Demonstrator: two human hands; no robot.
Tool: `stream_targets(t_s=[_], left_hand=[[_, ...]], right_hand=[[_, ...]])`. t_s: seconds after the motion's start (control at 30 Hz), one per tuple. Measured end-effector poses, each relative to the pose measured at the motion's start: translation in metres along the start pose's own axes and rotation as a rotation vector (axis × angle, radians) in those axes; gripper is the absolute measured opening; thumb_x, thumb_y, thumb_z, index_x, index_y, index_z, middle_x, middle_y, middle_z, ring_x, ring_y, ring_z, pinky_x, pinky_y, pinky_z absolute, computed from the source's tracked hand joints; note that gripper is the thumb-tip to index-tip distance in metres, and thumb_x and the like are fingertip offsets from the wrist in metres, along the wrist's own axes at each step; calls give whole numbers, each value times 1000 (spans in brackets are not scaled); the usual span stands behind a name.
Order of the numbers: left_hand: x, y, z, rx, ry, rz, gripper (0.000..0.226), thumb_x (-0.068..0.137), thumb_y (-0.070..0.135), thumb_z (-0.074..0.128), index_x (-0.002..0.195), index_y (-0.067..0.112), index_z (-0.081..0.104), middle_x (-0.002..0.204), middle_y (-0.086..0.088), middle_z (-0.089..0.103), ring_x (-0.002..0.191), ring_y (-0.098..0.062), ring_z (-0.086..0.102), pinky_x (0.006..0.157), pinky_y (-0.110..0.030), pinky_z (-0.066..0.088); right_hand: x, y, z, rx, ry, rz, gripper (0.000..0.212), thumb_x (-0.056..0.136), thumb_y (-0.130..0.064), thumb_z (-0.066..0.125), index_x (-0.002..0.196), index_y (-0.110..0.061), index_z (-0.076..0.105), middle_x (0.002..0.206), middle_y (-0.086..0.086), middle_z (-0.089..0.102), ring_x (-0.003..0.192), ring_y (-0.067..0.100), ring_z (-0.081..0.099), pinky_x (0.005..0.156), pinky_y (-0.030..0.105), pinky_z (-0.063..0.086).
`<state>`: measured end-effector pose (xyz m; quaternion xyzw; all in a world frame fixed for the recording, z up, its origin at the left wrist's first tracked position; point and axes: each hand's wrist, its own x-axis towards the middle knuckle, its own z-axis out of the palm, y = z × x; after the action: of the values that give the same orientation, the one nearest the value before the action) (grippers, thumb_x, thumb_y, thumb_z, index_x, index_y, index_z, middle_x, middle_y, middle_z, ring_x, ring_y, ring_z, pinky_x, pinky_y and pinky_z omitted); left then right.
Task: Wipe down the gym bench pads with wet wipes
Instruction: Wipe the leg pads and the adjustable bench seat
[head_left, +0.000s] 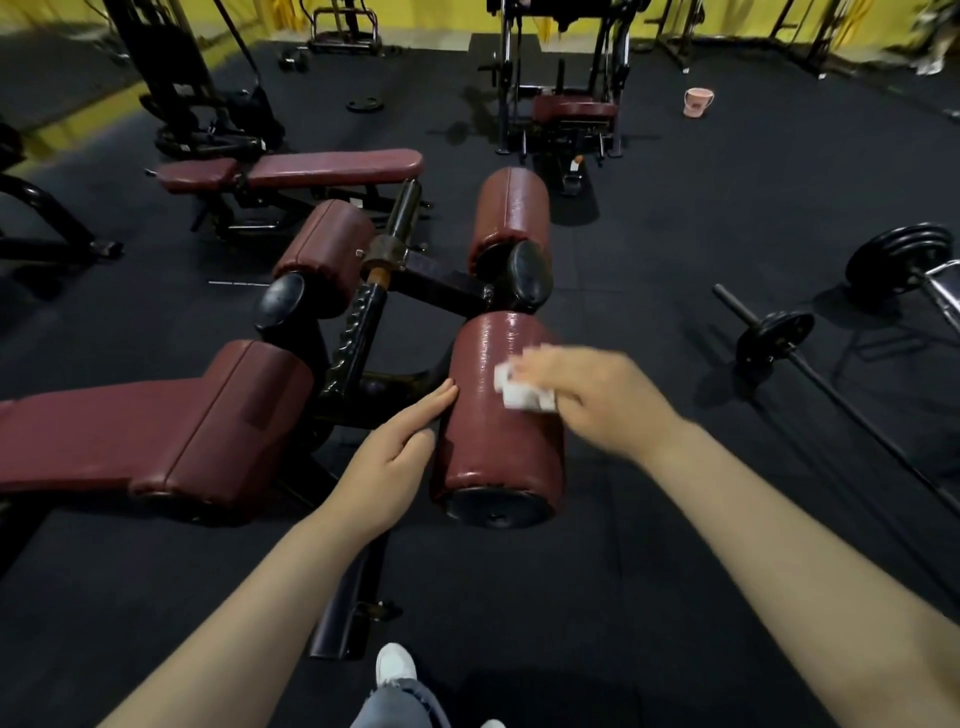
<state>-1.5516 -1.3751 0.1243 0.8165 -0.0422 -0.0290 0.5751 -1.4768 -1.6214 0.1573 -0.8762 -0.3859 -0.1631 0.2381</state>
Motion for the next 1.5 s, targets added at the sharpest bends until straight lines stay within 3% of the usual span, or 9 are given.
stream_targets(t_s=[0.1,0.2,0.43,0.57,0.67,0.8,0.97,1.1,1.5], left_hand=[[-3,-7,-3,38,21,-49,52,98,8,39,143,31,50,144,26,48,135,10,37,119,-28,26],[-7,-9,-4,73,1,-95,51,97,13,39,141,37,52,140,29,51,133,11,39,119,-31,28],[-1,22,-7,210,32,19,50,100,10,40,145,30,45,148,26,37,137,14,29,115,-12,20],[-4,25,6,225,-59,92,60,90,22,37,149,32,39,151,32,28,139,18,22,112,-6,16],[-5,20,7,197,-40,72,57,96,15,38,150,32,38,150,34,27,139,17,22,114,-12,18],[-7,13,5,132,-15,18,54,99,11,38,148,34,40,151,30,33,139,14,27,118,-21,22],[-8,3,2,97,-1,-78,54,100,11,40,148,35,42,149,28,40,137,13,31,121,-31,25],[-6,-1,-1,95,16,-116,57,90,23,39,145,36,47,145,28,46,135,10,37,120,-34,28],[-10,7,0,94,33,-191,58,86,34,38,141,38,51,140,26,53,130,7,45,118,-35,32]], right_hand=[[45,31,8,-8,31,274,50,84,1,45,120,-22,70,127,-5,65,120,15,59,104,35,45],[45,25,20,88,103,373,53,84,8,44,122,-20,69,129,-3,64,124,10,56,107,34,43],[-50,-52,4,281,11,-22,58,71,22,49,113,-10,72,125,-1,65,123,10,57,107,33,44],[-25,-31,0,21,47,-196,40,83,3,46,111,-7,73,117,6,70,112,19,65,101,32,48],[18,19,7,-70,117,99,43,84,-11,41,111,-12,74,113,6,72,102,25,69,89,43,56],[32,40,23,65,144,352,48,85,6,44,120,-14,70,126,1,66,119,15,60,102,35,47],[-3,-1,21,154,168,137,46,80,7,45,113,-10,73,122,-3,66,119,2,55,109,23,40],[-25,-30,12,216,83,3,43,84,0,43,113,-11,73,122,1,68,120,12,60,106,33,45],[-53,-68,1,303,-11,-222,44,74,15,54,105,-9,75,111,-1,72,117,11,61,104,34,47]])
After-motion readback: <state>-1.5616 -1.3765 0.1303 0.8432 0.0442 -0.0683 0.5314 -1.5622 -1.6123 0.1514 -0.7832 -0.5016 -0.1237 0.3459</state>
